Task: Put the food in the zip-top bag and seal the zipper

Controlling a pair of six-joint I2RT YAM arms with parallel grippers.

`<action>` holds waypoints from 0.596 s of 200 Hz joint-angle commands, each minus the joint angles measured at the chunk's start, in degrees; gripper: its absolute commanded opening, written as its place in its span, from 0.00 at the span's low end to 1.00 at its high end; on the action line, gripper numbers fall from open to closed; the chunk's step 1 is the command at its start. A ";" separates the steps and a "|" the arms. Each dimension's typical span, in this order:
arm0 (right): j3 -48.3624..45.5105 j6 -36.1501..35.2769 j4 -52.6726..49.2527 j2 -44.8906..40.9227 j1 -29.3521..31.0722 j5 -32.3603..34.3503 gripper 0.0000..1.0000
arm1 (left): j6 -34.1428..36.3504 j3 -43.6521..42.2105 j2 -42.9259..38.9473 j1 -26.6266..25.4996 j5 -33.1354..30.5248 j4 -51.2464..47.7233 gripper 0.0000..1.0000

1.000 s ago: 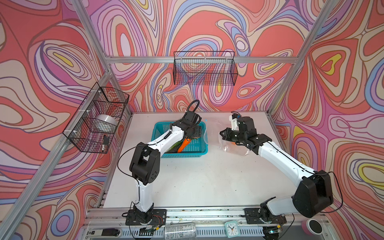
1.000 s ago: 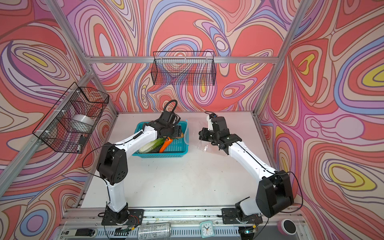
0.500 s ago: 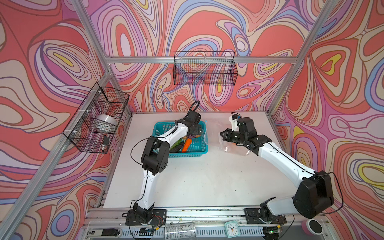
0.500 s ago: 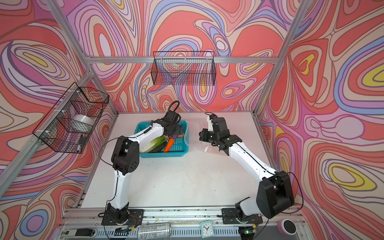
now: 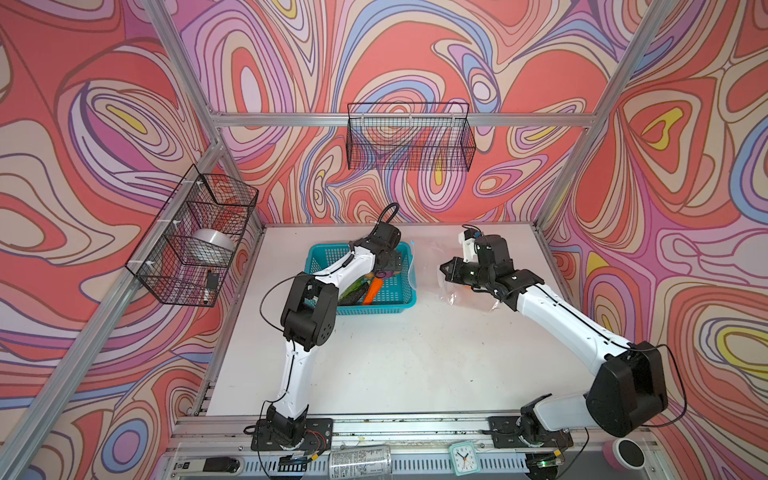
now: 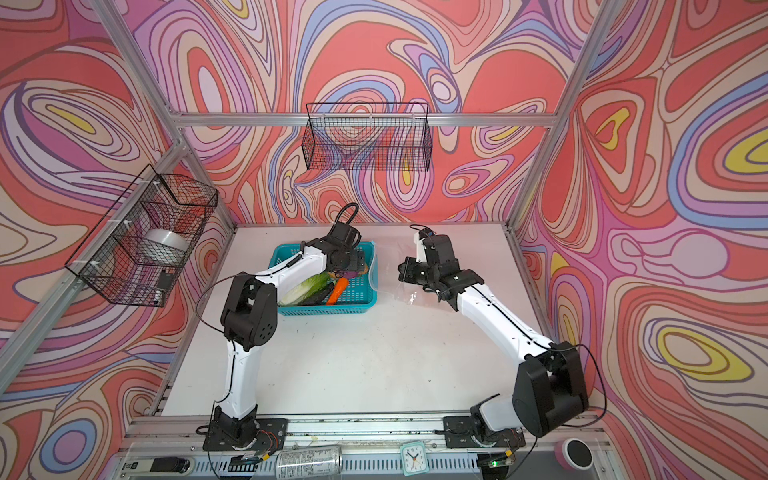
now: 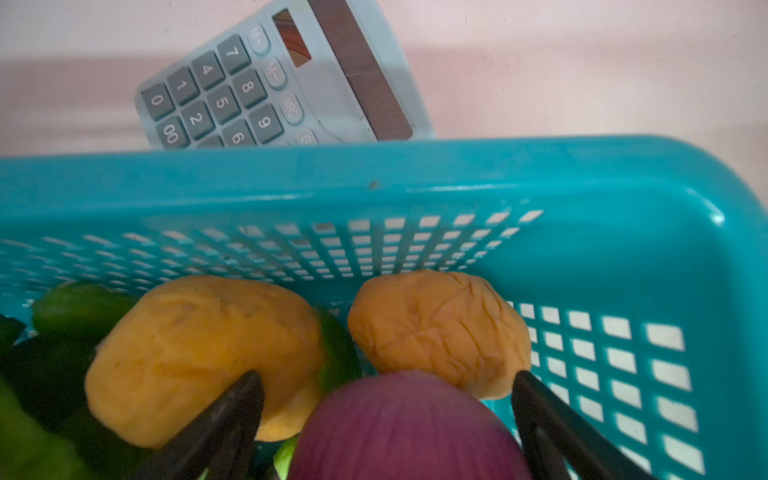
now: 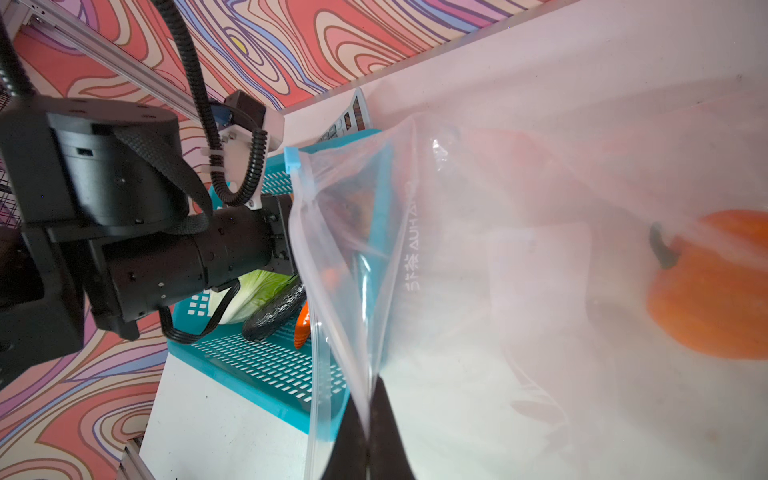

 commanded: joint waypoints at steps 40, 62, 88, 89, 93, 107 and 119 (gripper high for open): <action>1.52 0.34 0.49 0.53 -0.25 -0.31 0.00 | -0.11 -3.15 -3.32 -0.09 3.37 0.98 0.68; 1.45 0.20 0.29 0.41 -0.26 -0.07 0.00 | -0.01 -2.76 -2.79 -0.12 3.29 1.13 0.70; 1.34 0.04 0.28 0.34 -0.25 0.03 0.00 | 0.39 -0.55 -0.96 -0.06 2.56 -0.39 0.85; 1.34 0.07 0.28 0.37 -0.24 0.04 0.00 | 0.41 -0.46 -0.81 -0.05 2.49 -0.49 0.86; 1.34 0.02 0.29 0.32 -0.30 0.03 0.00 | 0.54 0.13 -0.38 -0.09 2.43 -0.76 0.86; 1.42 0.06 0.29 0.34 -0.23 0.02 0.00 | 0.80 1.78 0.95 -0.05 2.71 -1.69 0.87; 1.39 -0.10 0.13 0.21 -0.27 0.04 0.00 | 0.88 2.83 1.98 -0.07 3.18 -2.06 0.87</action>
